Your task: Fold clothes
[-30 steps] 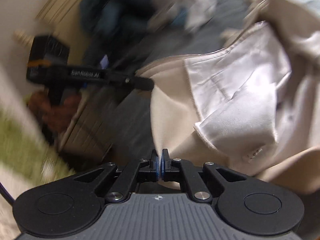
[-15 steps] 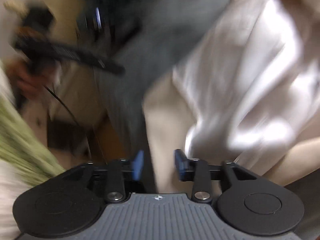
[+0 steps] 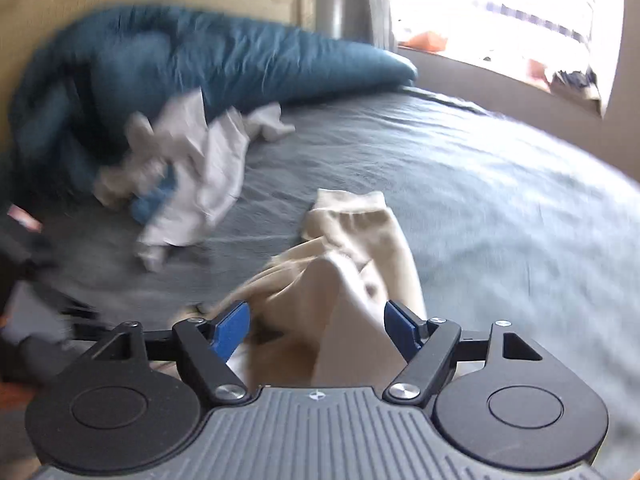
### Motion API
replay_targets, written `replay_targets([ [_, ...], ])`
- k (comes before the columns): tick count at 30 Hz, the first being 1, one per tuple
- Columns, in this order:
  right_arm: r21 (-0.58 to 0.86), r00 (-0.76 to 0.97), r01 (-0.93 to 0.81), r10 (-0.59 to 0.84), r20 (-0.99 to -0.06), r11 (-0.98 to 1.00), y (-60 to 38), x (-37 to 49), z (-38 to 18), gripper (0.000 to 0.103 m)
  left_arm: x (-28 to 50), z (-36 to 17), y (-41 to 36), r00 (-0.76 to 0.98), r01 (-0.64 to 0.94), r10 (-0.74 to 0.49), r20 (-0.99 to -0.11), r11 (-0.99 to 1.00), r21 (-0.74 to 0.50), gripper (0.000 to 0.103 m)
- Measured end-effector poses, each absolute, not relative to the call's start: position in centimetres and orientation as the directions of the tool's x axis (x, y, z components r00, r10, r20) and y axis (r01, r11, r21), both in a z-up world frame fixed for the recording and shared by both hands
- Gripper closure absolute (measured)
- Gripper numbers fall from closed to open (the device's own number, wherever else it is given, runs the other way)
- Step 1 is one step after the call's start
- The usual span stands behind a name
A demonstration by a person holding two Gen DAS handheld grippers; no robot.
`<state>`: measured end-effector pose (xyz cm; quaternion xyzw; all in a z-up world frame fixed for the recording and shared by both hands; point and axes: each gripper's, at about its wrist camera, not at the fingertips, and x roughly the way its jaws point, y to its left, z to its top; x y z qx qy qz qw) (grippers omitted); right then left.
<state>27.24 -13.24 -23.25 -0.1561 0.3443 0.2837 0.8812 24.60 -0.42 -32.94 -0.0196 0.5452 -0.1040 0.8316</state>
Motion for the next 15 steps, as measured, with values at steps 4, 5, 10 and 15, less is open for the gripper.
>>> replay_targets([
  [4,-0.264,0.603,-0.640,0.258,-0.755,0.722,-9.4,31.4,-27.4,0.070,24.7,-33.7,-1.7,0.378,0.163,-0.167,-0.911,0.980,-0.112,0.052],
  [5,-0.241,0.600,-0.622,0.256,-0.758,0.745,-9.9,31.8,-27.4,0.094,24.5,-33.8,-1.8,0.382,0.159,-0.171,-0.908,0.980,-0.118,0.057],
  [10,0.056,0.699,-0.292,0.253,-0.669,0.955,-19.1,30.9,-23.2,0.095,23.1,-33.5,-0.9,0.406,0.144,-0.167,-0.899,0.983,-0.117,0.062],
  [15,0.290,0.724,0.013,0.191,-0.663,0.957,-29.4,25.5,-21.8,0.096,21.6,-32.7,-0.1,0.400,0.145,-0.182,-0.898,0.980,-0.134,0.062],
])
